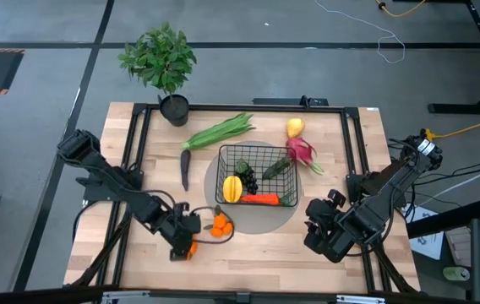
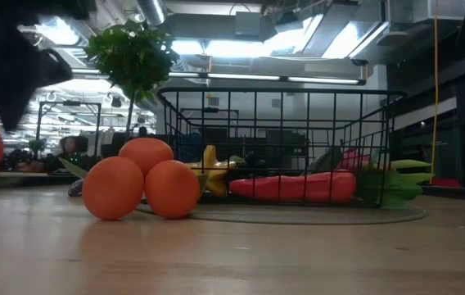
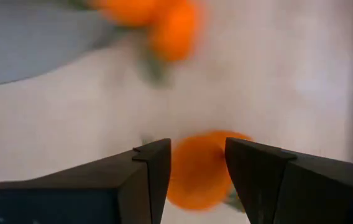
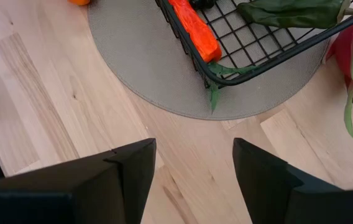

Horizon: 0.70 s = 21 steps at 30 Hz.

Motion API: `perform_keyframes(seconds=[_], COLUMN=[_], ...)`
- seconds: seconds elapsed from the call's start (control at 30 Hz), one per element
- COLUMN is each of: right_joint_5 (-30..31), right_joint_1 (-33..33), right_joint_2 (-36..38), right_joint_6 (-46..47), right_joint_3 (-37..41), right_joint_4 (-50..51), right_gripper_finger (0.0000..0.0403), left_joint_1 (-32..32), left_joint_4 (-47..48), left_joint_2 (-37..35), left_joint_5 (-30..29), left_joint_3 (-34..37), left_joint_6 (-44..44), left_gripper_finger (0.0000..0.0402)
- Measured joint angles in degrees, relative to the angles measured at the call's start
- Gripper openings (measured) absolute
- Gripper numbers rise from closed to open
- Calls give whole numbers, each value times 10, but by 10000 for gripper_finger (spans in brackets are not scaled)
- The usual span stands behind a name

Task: Build produce basket
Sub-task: Put the left orange tangerines into the black wire basket

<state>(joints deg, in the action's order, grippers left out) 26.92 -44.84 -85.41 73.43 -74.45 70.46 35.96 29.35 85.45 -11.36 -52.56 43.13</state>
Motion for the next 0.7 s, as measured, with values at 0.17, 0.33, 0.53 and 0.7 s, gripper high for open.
perform_keyframes(seconds=[0.17,0.33,0.53,0.7], right_joint_5=[0,0,0,0], right_joint_1=[0,0,0,0], right_joint_2=[0,0,0,0], right_joint_6=[0,0,-1,-1], right_joint_3=[0,0,0,0], right_joint_4=[0,0,0,0], right_gripper_finger=[204,204,204,204], left_joint_1=[-42,-63,-22,26], left_joint_4=[158,239,275,260], left_joint_2=[0,1,0,0], left_joint_5=[-90,-64,0,55], left_joint_3=[1,-5,-66,-92], left_joint_6=[25,58,77,175], left_gripper_finger=[140,140,140,140])
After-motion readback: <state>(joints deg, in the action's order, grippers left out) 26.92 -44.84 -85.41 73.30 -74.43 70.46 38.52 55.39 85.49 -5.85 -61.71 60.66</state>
